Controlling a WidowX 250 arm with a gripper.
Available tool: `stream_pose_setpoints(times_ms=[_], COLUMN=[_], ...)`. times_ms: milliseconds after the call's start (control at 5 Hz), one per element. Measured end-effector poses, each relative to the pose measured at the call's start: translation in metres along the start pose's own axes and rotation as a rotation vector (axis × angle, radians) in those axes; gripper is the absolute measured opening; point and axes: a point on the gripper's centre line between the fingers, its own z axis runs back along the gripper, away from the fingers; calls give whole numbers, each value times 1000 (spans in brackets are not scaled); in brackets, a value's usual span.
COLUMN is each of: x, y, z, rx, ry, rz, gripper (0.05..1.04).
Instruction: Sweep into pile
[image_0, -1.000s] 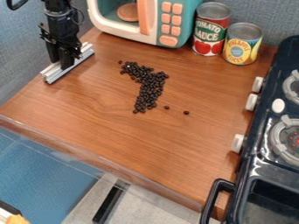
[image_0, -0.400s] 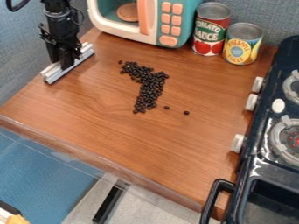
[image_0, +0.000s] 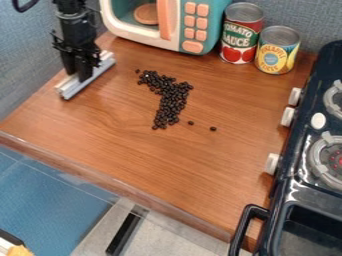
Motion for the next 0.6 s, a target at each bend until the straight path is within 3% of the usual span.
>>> stream_pose_setpoints(times_ms=[200, 600], x=[7, 5], y=[-13, -27], z=[0, -3], rx=[-16, 78], ry=[-4, -46], rz=[-26, -87], gripper=[338, 338])
